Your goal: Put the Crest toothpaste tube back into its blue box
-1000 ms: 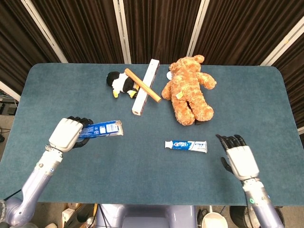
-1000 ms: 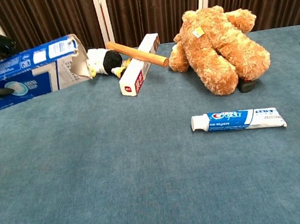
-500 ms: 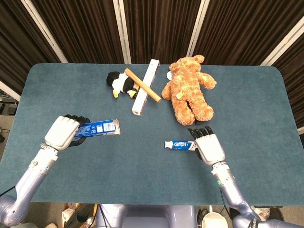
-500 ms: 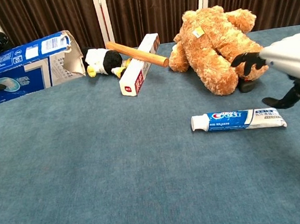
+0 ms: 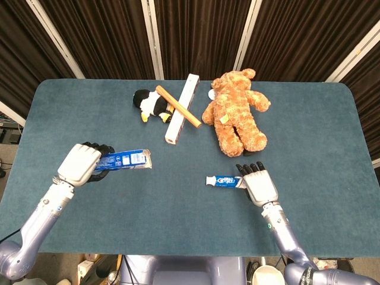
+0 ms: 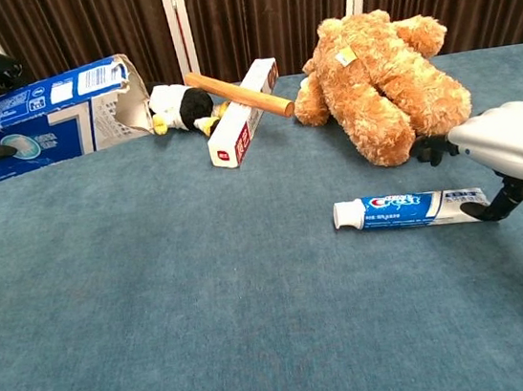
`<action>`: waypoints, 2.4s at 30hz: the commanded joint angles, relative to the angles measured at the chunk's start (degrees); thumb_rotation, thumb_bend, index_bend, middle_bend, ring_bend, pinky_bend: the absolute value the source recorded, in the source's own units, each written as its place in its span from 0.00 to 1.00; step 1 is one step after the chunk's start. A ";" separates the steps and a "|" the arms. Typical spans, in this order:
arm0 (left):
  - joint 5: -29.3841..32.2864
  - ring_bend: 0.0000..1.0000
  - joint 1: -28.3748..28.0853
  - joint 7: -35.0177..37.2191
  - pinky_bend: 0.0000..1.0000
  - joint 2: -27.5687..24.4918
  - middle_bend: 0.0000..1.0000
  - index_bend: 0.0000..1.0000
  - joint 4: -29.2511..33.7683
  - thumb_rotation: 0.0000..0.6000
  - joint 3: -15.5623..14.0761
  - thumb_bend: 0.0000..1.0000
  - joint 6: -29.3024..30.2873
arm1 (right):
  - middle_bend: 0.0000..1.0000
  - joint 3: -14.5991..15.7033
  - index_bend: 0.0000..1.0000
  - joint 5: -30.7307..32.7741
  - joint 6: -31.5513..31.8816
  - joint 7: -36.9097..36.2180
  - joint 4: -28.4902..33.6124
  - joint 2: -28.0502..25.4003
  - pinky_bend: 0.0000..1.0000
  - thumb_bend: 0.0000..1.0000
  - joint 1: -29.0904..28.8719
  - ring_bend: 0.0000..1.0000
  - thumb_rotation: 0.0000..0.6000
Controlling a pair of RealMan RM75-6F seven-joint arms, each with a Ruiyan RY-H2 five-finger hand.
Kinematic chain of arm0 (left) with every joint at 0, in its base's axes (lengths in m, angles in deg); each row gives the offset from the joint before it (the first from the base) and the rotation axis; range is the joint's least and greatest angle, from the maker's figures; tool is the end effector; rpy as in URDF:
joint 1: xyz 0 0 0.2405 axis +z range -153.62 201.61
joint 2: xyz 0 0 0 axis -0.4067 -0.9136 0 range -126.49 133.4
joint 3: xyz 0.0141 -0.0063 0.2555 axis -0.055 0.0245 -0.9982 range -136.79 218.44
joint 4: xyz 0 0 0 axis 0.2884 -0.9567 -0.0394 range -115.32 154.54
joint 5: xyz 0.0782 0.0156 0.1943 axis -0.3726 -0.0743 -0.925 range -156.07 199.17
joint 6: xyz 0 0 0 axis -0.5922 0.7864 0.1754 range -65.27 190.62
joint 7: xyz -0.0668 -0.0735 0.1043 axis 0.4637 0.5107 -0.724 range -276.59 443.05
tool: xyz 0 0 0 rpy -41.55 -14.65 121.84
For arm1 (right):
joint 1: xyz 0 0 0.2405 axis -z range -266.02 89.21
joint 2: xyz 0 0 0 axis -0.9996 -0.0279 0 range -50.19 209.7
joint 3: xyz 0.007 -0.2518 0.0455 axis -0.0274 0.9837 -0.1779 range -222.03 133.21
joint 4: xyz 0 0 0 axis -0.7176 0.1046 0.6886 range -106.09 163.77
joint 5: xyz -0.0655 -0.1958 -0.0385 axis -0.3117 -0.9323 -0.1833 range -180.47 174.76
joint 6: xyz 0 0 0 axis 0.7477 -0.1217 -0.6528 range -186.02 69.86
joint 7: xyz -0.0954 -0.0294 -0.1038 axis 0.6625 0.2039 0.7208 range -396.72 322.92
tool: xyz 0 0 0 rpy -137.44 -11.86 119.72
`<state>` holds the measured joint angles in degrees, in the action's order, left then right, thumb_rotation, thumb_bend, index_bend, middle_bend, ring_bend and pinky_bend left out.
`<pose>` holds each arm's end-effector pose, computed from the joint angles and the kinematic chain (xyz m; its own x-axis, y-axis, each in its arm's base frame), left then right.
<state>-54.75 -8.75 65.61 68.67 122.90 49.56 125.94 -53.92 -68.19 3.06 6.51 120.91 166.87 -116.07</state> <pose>-0.1693 0.3053 0.1047 0.5132 0.0862 0.8539 0.8032 -0.3988 -0.4424 -0.2014 -0.2858 -0.0026 0.6627 -0.2048 0.7204 -0.7447 -0.2817 0.6050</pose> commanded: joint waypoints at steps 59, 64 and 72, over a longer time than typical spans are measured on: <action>-8.51 0.47 -7.87 11.25 0.50 25.75 0.53 0.40 -22.34 1.00 4.93 0.42 8.45 | 0.71 -2.48 0.67 -17.96 10.00 -14.43 10.61 -37.77 0.55 0.41 -1.61 0.67 1.00; -10.09 0.47 -9.11 15.66 0.50 32.29 0.53 0.40 -30.23 1.00 5.44 0.42 11.35 | 0.71 -3.53 0.67 -18.40 10.12 -17.14 10.68 -41.23 0.55 0.41 -1.64 0.67 1.00; -12.26 0.47 -10.95 22.20 0.50 38.87 0.52 0.40 -39.37 1.00 6.55 0.42 15.66 | 0.71 -3.32 0.67 -23.33 11.34 -18.66 10.91 -43.99 0.55 0.41 -1.56 0.67 1.00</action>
<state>-66.55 -18.99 86.48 106.18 84.96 55.51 140.59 -57.32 -90.53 13.97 -11.77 131.74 123.40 -117.65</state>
